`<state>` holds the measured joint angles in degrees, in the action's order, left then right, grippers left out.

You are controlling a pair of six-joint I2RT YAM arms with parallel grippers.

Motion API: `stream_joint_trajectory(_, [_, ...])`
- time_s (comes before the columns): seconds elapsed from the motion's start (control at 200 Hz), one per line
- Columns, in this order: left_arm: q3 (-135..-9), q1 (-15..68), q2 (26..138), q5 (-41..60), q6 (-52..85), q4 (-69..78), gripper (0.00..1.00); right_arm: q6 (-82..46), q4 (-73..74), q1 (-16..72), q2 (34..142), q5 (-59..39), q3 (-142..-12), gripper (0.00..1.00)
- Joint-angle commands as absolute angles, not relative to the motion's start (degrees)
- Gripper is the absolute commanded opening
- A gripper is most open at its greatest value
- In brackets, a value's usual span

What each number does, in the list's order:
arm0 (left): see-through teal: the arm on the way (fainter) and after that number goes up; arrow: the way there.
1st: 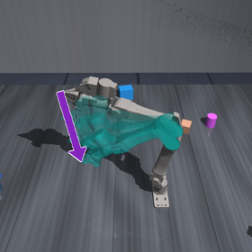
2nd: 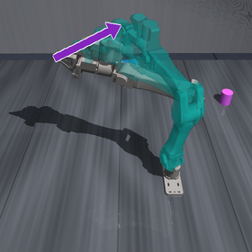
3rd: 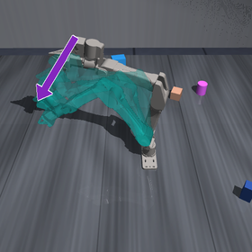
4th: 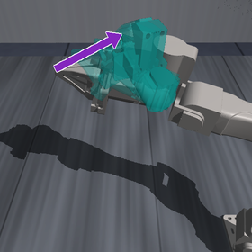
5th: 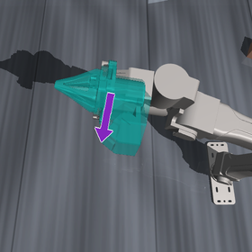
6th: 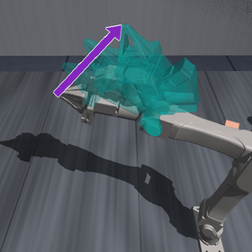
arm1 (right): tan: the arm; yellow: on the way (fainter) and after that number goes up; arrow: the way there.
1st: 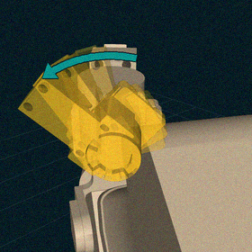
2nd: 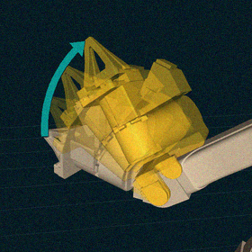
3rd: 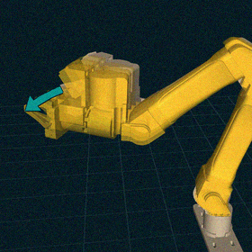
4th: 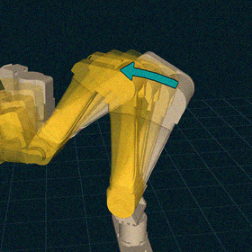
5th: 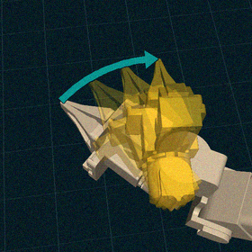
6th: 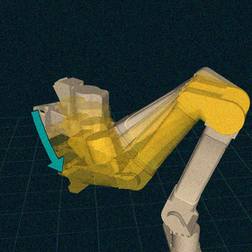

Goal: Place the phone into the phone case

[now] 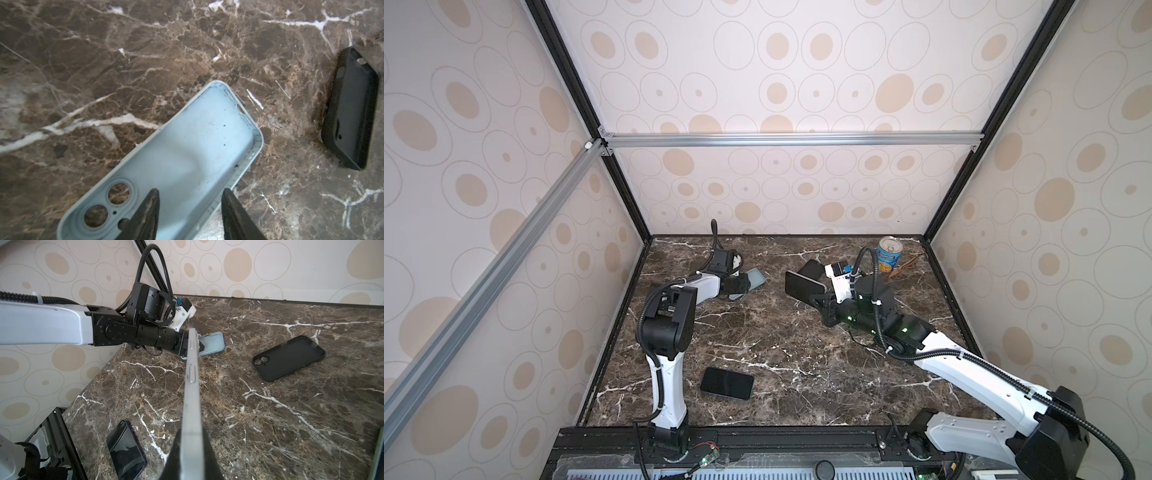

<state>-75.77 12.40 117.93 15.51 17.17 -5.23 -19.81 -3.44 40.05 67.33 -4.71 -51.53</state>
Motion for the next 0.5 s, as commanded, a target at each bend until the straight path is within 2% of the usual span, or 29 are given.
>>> stream_joint_trajectory(0.0, [-78.0,12.7,119.2,16.7,14.5,-5.5,0.49,-20.1,1.1,40.1,67.8,-5.6,-53.7,0.00])
stream_joint_trajectory(0.495, [-78.3,14.3,121.6,19.6,11.5,-6.0,0.46,-19.9,0.6,40.0,67.8,-5.1,-52.7,0.00])
